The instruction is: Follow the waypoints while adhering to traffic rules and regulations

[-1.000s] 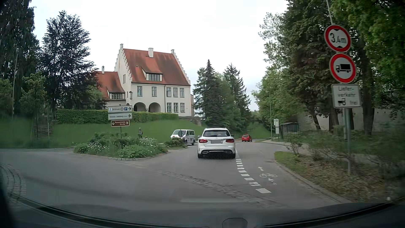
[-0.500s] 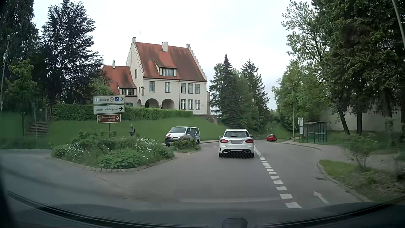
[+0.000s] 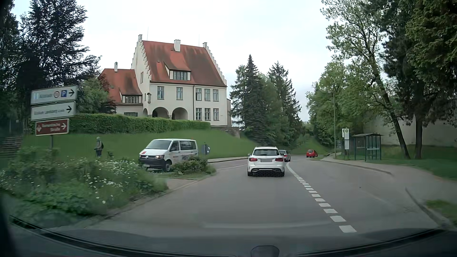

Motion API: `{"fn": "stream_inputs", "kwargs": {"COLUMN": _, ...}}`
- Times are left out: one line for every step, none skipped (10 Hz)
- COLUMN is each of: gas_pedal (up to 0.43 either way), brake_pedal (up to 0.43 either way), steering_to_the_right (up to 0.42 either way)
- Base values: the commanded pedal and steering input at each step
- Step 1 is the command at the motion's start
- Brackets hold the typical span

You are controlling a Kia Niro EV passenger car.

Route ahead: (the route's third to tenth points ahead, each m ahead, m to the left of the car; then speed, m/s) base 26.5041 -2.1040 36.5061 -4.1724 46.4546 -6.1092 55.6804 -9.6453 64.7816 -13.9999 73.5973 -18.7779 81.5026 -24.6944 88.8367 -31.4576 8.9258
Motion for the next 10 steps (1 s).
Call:
{"fn": "stream_inputs", "kwargs": {"gas_pedal": 0.189, "brake_pedal": 0.000, "steering_to_the_right": 0.032}}
{"fn": "stream_inputs", "kwargs": {"gas_pedal": 0.189, "brake_pedal": 0.000, "steering_to_the_right": 0.036}}
{"fn": "stream_inputs", "kwargs": {"gas_pedal": 0.177, "brake_pedal": 0.000, "steering_to_the_right": 0.036}}
{"fn": "stream_inputs", "kwargs": {"gas_pedal": 0.157, "brake_pedal": 0.000, "steering_to_the_right": 0.033}}
{"fn": "stream_inputs", "kwargs": {"gas_pedal": 0.157, "brake_pedal": 0.000, "steering_to_the_right": 0.031}}
{"fn": "stream_inputs", "kwargs": {"gas_pedal": 0.157, "brake_pedal": 0.000, "steering_to_the_right": 0.029}}
{"fn": "stream_inputs", "kwargs": {"gas_pedal": 0.157, "brake_pedal": 0.000, "steering_to_the_right": 0.023}}
{"fn": "stream_inputs", "kwargs": {"gas_pedal": 0.157, "brake_pedal": 0.000, "steering_to_the_right": 0.019}}
{"fn": "stream_inputs", "kwargs": {"gas_pedal": 0.150, "brake_pedal": 0.000, "steering_to_the_right": 0.018}}
{"fn": "stream_inputs", "kwargs": {"gas_pedal": 0.118, "brake_pedal": 0.000, "steering_to_the_right": 0.018}}
